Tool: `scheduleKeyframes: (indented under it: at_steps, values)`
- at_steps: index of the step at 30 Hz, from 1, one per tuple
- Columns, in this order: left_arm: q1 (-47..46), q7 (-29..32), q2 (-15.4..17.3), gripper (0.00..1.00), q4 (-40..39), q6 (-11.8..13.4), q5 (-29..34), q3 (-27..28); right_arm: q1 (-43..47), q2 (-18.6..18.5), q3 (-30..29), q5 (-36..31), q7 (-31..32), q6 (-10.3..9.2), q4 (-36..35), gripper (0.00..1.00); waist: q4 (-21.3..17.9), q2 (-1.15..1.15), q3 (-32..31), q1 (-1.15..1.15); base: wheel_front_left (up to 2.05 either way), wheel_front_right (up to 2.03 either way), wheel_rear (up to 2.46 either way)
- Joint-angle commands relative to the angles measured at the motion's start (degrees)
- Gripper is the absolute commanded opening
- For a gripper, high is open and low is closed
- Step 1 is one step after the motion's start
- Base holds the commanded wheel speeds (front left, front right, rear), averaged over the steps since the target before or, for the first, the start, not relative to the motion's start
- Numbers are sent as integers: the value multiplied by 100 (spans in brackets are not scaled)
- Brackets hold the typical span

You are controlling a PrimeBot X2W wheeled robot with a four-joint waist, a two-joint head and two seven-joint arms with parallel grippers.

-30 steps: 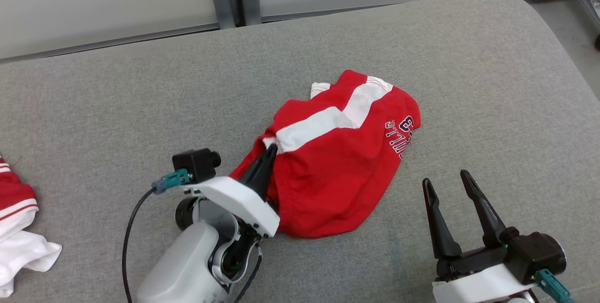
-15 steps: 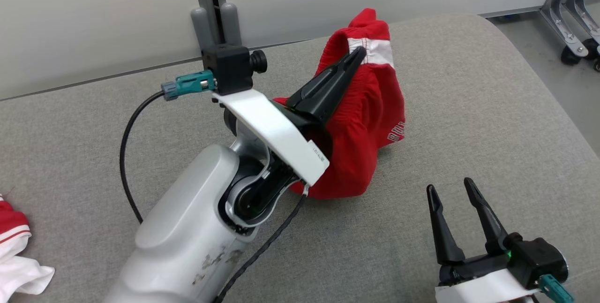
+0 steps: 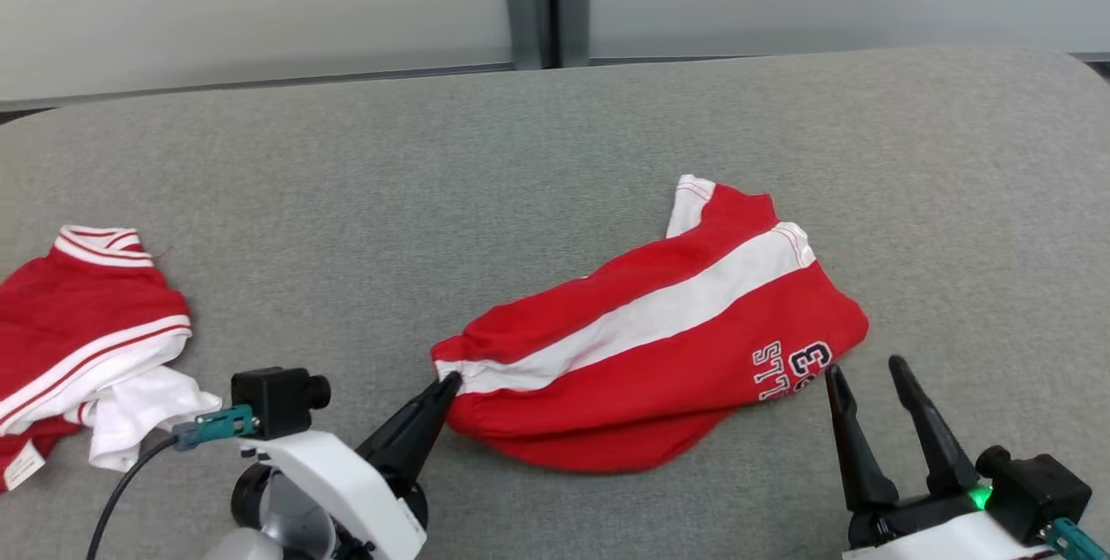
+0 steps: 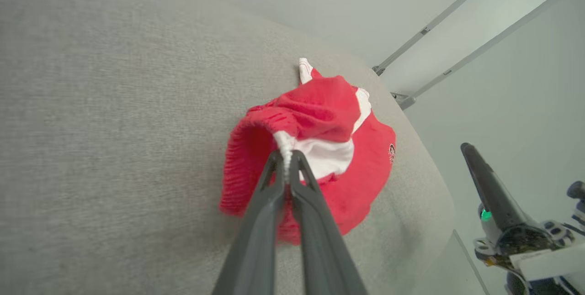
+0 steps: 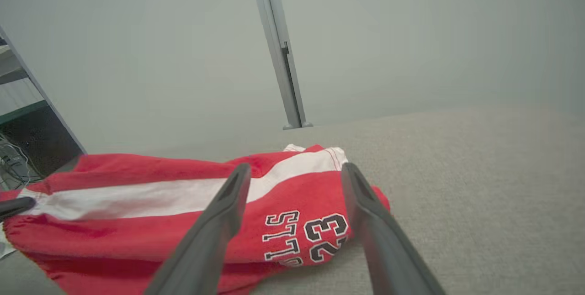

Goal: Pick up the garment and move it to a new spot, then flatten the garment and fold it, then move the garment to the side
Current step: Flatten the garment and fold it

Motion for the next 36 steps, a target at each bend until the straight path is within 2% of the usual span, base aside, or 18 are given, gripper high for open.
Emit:
scheduleKeyframes:
  at_steps: [1,8,11,12,14,20,23,29,31,32,33,36]
  values:
    - [86,-82,92,0,80,35,34,87,-17,-236,159,315,-4,-11,202,100,297,0,45,0,0,0,0]
    - [241,-258,231,0,540,3,81,173,-1053,-1645,1614,1679,0,-9,1136,100,624,0,100,0,0,0,0]
    - [182,-296,200,0,683,-47,114,154,-1815,-2134,2273,2310,266,-9,1388,100,716,0,168,0,0,0,0]
    - [112,-313,161,0,759,-94,130,121,-2309,-2350,2709,2761,567,-9,1448,100,778,0,228,0,0,0,0]
    - [81,-321,138,0,785,-104,135,113,-2535,-2442,2867,2985,742,-9,1483,100,812,0,262,0,0,0,0]
    - [-146,-328,-36,0,917,-197,216,-14,-3713,-2810,3696,4158,1815,-9,1690,100,1081,0,497,0,0,0,0]
    - [-253,-330,-141,0,978,-253,234,-77,-4073,-2984,4009,4420,2159,-9,1878,100,1236,0,575,0,0,0,0]
    - [-358,-350,-269,0,1086,-318,275,-167,-4453,-3209,4575,4748,2463,-9,2130,100,1431,0,653,0,0,0,0]
    - [-363,-372,-300,0,1119,-323,276,-177,-4520,-3232,4724,4835,2414,-9,2152,41,1460,0,657,0,0,0,0]
    - [-371,-382,-306,0,1132,-328,278,-181,-4545,-3245,4786,4883,2378,-9,2149,31,1465,0,658,0,0,0,0]
    - [-381,-393,-314,0,1141,-331,275,-177,-4573,-3264,4853,4914,2334,-9,2143,0,1465,0,659,0,0,0,0]
    - [-396,-406,-321,0,1171,-341,280,-180,-4644,-3301,5041,5019,2168,-9,2092,0,1445,0,648,0,0,0,0]
